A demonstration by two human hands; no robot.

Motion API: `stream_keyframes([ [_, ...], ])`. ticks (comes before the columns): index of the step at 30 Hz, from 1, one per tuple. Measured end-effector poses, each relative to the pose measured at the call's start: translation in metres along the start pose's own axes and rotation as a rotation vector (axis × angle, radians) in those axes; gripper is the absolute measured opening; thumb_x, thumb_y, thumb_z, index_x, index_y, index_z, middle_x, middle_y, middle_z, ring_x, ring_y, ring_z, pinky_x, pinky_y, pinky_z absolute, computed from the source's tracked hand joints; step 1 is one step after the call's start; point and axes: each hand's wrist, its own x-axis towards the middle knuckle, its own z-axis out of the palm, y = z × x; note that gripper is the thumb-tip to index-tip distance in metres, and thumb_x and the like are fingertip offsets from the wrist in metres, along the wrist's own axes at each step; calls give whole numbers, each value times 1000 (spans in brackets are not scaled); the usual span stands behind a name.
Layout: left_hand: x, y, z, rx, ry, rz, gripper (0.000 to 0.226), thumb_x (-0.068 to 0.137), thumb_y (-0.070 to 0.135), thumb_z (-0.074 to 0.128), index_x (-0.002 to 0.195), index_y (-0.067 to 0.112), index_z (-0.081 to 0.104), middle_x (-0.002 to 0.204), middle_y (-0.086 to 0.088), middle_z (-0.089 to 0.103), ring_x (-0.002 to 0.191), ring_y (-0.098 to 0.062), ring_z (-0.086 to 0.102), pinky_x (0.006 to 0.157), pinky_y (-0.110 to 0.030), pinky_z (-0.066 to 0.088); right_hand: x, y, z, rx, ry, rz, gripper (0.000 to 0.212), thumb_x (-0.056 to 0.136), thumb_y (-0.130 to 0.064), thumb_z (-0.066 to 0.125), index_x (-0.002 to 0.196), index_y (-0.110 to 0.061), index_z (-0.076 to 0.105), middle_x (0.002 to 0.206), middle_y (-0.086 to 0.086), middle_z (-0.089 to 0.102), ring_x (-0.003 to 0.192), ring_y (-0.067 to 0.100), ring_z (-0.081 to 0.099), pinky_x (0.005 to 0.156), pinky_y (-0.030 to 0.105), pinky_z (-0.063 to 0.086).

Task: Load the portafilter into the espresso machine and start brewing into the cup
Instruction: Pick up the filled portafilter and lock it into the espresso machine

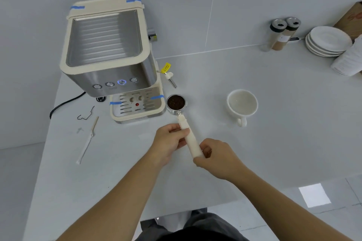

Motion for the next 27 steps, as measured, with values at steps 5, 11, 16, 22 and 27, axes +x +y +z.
stream_keyframes([
  [5, -14, 5, -26, -28, 23, 9, 21, 84, 6, 70, 105, 2, 69, 102, -15, 72, 92, -26, 71, 82, -34, 59, 1, -18, 13, 282, -129, 8, 27, 77, -21, 73, 104, -19, 68, 91, 1, 75, 69, 12, 75, 69, 35, 57],
  [11, -31, 14, -53, -27, 24, 1, 21, 85, 3, 69, 106, -1, 67, 101, -13, 71, 86, -21, 71, 71, -27, 60, 5, -41, 28, 495, -312, 58, 25, 81, -3, 71, 106, -5, 69, 84, 10, 71, 68, 16, 71, 66, 28, 58],
  [16, -42, 20, -79, -10, 29, -20, 23, 85, 2, 69, 108, -1, 67, 106, -14, 71, 91, -22, 71, 75, -30, 60, 6, -58, 39, 486, -422, 54, 26, 86, -3, 68, 112, -2, 66, 92, 15, 70, 81, 25, 72, 72, 34, 60],
  [22, -52, 27, -96, 24, 11, -17, 21, 84, 2, 69, 106, 3, 68, 108, -14, 72, 93, -23, 71, 77, -30, 60, 10, -73, 49, 448, -530, 39, 35, 82, 1, 69, 116, -2, 63, 91, 10, 72, 87, 23, 72, 83, 45, 61],
  [27, -53, 31, -104, 46, 10, -12, 22, 84, 2, 69, 106, 1, 68, 104, -12, 72, 92, -22, 72, 83, -30, 59, 13, -84, 52, 403, -556, 10, 37, 83, 3, 68, 119, -1, 60, 86, 6, 71, 84, 22, 71, 81, 44, 61],
])
